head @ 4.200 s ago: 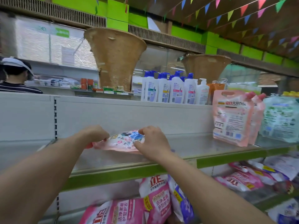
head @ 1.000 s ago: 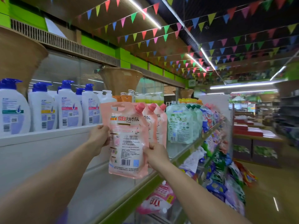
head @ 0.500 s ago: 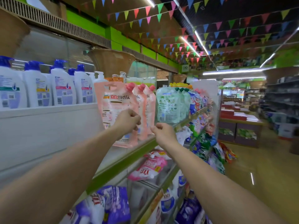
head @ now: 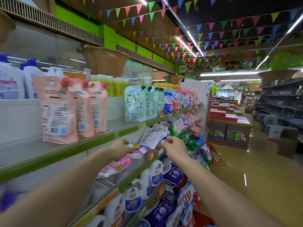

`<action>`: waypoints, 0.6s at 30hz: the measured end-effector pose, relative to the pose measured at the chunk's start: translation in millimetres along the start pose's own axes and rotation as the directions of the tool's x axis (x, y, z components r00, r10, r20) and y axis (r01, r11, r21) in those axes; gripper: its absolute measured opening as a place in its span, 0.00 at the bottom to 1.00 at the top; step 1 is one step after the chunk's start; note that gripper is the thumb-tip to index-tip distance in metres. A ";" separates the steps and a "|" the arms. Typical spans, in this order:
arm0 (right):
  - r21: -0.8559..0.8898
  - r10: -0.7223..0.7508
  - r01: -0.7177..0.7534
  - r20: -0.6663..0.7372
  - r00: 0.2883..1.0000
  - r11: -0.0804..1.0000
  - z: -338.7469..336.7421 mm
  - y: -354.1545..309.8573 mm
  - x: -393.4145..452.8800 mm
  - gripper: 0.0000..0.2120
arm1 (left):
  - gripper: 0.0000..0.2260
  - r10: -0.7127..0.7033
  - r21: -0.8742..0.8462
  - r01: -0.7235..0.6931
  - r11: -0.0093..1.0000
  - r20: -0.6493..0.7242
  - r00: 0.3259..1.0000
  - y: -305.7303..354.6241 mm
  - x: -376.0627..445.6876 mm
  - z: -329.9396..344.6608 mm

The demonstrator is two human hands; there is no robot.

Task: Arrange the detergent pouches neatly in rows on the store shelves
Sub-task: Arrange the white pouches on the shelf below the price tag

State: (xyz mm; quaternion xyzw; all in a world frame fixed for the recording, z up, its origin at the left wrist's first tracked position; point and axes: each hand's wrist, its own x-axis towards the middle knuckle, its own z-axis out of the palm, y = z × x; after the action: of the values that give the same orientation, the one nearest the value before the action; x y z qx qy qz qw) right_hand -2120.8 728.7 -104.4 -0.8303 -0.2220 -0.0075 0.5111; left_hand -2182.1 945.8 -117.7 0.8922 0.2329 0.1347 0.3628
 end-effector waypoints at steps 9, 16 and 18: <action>0.037 0.000 -0.001 0.044 0.999 0.999 -46.1 76.0 107.9 0.21 | 0.27 -0.029 -0.002 0.029 1.000 -0.019 0.999 49.2 106.5 86.1; 0.038 0.044 -0.047 0.061 0.997 0.998 -53.6 127.5 238.5 0.23 | 0.29 0.024 0.033 -0.025 0.999 0.046 0.999 84.2 239.0 144.1; 0.059 0.038 -0.041 0.053 0.998 0.997 -60.4 138.4 277.2 0.23 | 0.29 0.035 0.036 -0.035 0.999 0.020 0.999 94.0 278.5 154.9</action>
State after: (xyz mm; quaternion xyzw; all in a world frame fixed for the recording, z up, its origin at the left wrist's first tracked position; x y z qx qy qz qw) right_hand -1805.9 724.9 -126.2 -0.8188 -0.2185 0.0308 0.5300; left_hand -1850.6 939.1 -139.6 0.9039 0.2161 0.1284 0.3462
